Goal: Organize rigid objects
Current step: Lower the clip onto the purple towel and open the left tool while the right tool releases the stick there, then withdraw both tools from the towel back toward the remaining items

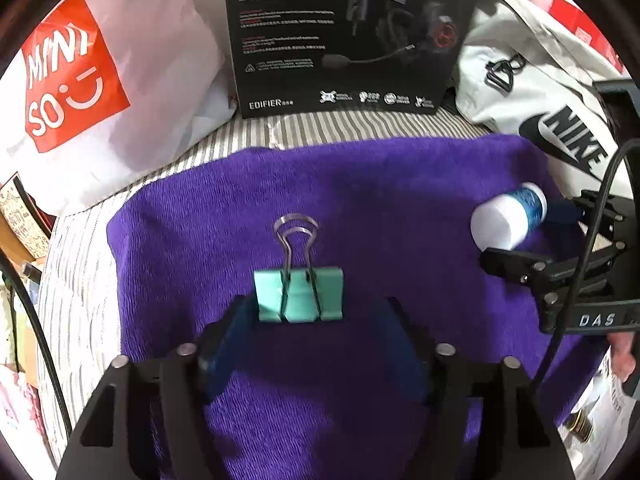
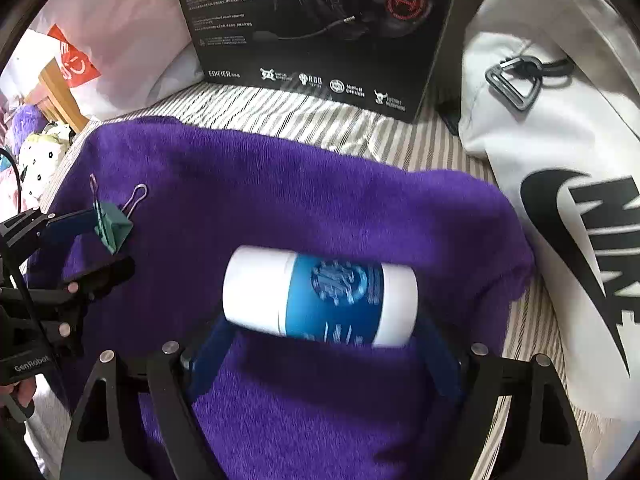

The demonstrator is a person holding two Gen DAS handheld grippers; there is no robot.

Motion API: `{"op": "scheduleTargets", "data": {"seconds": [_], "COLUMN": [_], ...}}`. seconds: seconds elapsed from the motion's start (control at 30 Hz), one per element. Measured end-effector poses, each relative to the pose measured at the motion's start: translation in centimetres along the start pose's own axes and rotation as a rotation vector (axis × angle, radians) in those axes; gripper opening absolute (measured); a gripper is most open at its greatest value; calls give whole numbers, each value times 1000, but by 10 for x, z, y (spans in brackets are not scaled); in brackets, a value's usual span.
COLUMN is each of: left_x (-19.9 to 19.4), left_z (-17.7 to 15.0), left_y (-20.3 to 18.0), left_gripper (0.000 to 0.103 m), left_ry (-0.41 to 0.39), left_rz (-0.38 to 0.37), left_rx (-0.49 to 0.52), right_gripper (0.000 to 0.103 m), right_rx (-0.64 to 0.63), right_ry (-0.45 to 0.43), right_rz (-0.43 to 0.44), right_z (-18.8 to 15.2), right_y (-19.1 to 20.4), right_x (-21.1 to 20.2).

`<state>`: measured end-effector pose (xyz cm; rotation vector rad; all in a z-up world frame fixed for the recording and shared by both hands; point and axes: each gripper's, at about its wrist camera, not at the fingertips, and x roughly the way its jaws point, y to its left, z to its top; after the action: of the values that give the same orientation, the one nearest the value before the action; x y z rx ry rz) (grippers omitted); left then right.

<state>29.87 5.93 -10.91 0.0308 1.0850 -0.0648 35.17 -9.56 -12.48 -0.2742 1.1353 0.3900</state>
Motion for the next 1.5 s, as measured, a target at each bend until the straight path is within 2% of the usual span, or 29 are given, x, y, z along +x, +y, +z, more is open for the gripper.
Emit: {"op": "scheduleTargets", "data": {"seconds": [0.1,0.23,0.4,0.6,0.77,0.9,1.07,1.17,1.5], "left_x": [-6,-17,-50,-100,-120,-117,-109,-102,-78], "left_z": [-4,-17,-36,-85,-125,-145,-150,-149,-150], "left_y": [-2,1,3,-4,-14,-27,-45,-55,-75], "left_gripper": [75,75,75,75,75,75,75,75,75], "left_ry": [6,1,-41,-123,-129,-101,-84,-69,-32], "left_rz": [10,-9,-19,-106,-86,-58,-70,-52,-15], "left_rx": [-7,-47,-77,-114,-122,-113,-89,-70,-64], "right_gripper": [85,85,85,85,86,86,86,86,86], "right_rx": [8,13,35,122,206,270,326,340,325], "right_ry": [10,21,-47,-150,-185,-189,-194,-192,-198], "right_rz": [-3,-19,-13,42,68,46,22,8,0], "right_z": [-10,-27,-56,-108,-155,-183,-210,-223,-235], "right_y": [-3,-1,10,7,5,2,-3,-3,-2], "right_x": [-5,-17,-63,-130,-154,-156,-160,-162,-171]}}
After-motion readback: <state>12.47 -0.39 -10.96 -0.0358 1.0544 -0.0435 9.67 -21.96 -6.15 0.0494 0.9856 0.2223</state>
